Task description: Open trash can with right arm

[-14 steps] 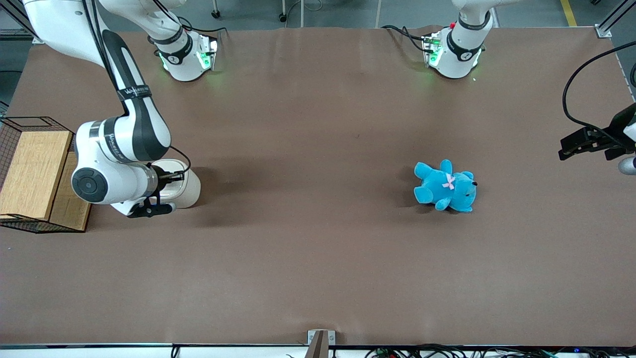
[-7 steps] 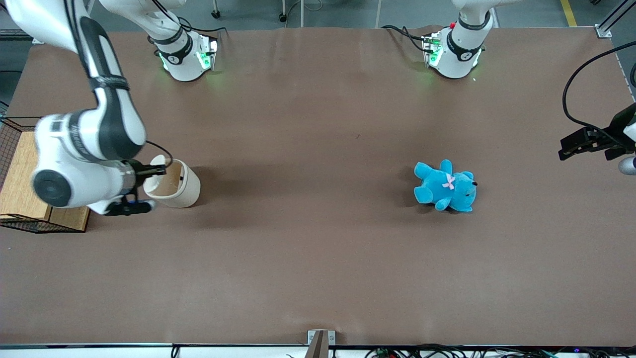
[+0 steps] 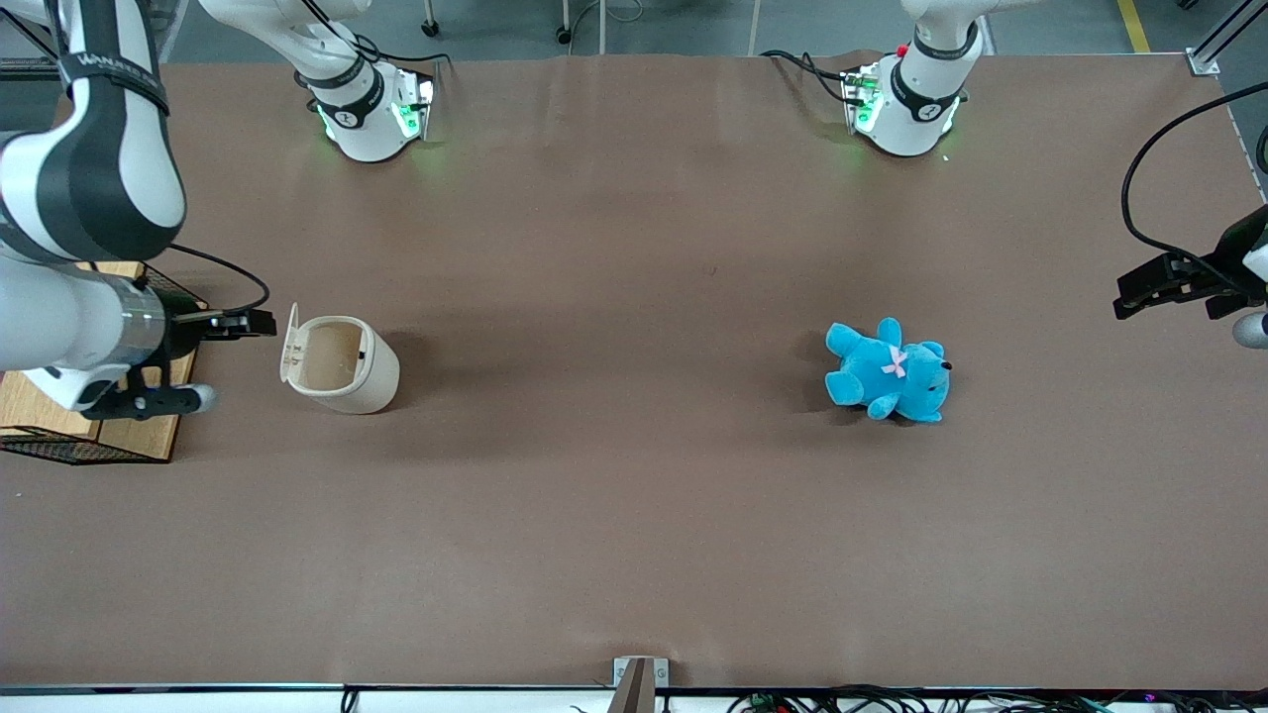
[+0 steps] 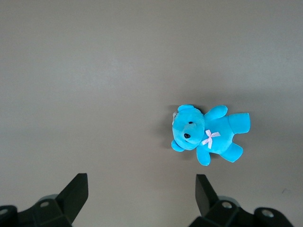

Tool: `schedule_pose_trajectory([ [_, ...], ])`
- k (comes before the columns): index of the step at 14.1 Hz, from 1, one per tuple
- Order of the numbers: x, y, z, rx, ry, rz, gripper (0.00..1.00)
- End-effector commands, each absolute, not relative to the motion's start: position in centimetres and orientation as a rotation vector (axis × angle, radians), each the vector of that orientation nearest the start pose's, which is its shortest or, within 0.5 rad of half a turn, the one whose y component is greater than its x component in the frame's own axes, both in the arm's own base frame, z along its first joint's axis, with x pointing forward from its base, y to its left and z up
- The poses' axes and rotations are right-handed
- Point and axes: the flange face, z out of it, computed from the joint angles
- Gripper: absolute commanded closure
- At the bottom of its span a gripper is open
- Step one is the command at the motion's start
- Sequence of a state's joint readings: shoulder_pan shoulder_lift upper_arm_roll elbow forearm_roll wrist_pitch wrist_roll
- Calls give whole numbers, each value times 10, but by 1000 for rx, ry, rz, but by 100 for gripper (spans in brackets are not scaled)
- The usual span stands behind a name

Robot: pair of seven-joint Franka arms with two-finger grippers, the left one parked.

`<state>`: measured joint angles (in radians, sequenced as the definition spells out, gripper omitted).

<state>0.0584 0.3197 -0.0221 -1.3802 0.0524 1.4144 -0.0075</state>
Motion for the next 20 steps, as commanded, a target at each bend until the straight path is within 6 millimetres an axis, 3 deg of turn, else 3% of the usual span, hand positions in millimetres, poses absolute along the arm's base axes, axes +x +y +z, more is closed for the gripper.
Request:
schedule_pose_trajectory([
  [1, 611, 10, 585, -3098, -32, 182, 0],
  [2, 600, 2, 613, -3112, -18, 86, 0],
  [3, 591, -6, 628, -3129, -9, 50, 0],
  [6, 569, -3, 662, -3132, -16, -26, 0],
  [13, 547, -5, 645, -3121, -7, -79, 0],
  [20, 547, -6, 643, -3121, -5, -68, 0],
])
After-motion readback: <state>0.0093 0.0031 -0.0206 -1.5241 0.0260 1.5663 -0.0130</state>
